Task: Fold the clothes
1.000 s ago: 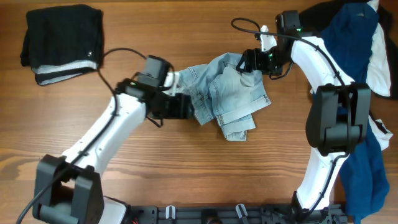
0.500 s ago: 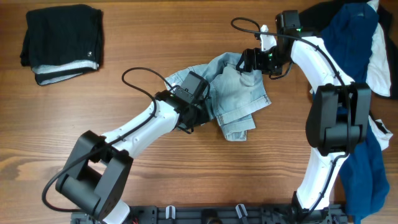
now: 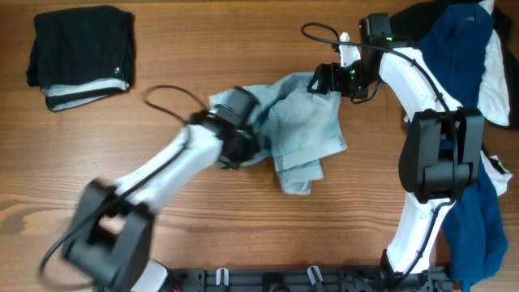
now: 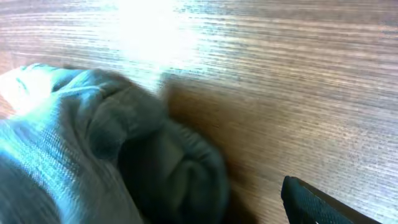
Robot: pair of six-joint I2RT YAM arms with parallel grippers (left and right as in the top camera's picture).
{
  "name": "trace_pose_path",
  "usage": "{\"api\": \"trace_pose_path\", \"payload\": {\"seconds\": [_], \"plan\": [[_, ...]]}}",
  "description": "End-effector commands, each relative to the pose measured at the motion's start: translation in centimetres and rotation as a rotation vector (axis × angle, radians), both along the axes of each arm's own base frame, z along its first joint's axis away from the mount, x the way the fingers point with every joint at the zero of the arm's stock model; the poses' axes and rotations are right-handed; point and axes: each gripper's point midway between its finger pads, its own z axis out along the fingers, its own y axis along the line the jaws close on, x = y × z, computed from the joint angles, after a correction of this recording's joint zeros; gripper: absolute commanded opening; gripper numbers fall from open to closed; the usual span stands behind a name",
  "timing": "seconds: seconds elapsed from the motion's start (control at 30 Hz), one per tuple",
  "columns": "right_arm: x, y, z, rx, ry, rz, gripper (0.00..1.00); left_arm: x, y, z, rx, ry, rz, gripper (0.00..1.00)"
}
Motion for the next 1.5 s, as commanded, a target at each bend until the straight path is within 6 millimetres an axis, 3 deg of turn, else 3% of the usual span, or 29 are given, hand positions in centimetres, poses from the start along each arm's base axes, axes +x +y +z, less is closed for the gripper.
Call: {"api": "trace_pose_path", "payload": {"seconds": [0.0,0.07,0.13,0.23,0.37,0.47,0.53,0.63,0.77,0.87,1.0,1.03,1.1,1.17,1.27,1.37,1.47], "plan": [[0.2,-0.4,0.5,-0.009,-0.011,-0.005,0.92,0.4,7.4,8.9,0.061,-0.175,0.020,0.04],[-0.2,-0.3,0.5,-0.004,0.007,-0.002,0.92,-0.5,10.5,11.7,0.058,-0.226,0.085,0.04],[-0.7,0.6,1.0,0.057,0.022,0.016,0.89,-0.4,12.2,14.4,0.047,-0.332,0.109,0.04],[-1.9,1.8,3.0,0.133,0.017,0.076,0.85,1.8,12.3,18.0,0.002,-0.520,0.134,0.04],[-5.7,2.4,5.1,0.121,0.099,0.143,0.74,2.8,12.8,18.7,0.026,-0.573,0.158,0.04],[-7.1,3.3,8.8,0.092,0.040,0.167,0.73,3.1,13.4,18.9,0.054,-0.587,0.178,0.04],[-8.3,3.0,10.2,-0.005,0.013,0.146,0.72,3.4,13.3,19.1,0.050,-0.603,0.180,0.04],[-11.5,4.2,9.3,-0.044,0.031,0.146,0.71,3.6,13.3,19.3,0.046,-0.614,0.181,0.04],[-14.1,6.7,3.7,-0.026,0.042,0.189,0.71,3.8,13.3,19.4,0.044,-0.620,0.182,0.04],[-13.9,8.3,1.5,-0.008,-0.034,0.221,0.72,3.8,13.2,19.4,0.044,-0.619,0.181,0.04],[-12.6,8.9,1.0,0.011,-0.109,0.211,0.66,3.7,13.2,19.4,0.040,-0.619,0.179,0.04],[-12.4,8.9,1.1,0.010,-0.116,0.210,0.60,3.8,13.2,19.4,0.040,-0.619,0.179,0.04],[-12.2,8.6,0.9,-0.008,-0.121,0.204,0.09,3.8,13.2,19.4,0.040,-0.619,0.179,0.04],[-11.2,8.3,1.5,-0.012,-0.152,0.190,0.04,4.3,13.1,20.0,0.031,-0.649,0.182,0.04],[-8.1,6.4,4.9,-0.015,-0.220,0.153,0.04,5.3,12.9,22.9,0.007,-0.733,0.190,0.04],[-4.8,2.0,11.5,-0.062,-0.316,0.158,0.04,6.0,12.7,28.2,-0.023,-0.856,0.192,0.04],[-3.4,-0.2,16.3,-0.081,-0.387,0.137,0.04,6.5,12.6,31.2,-0.051,-0.943,0.197,0.04]]}}
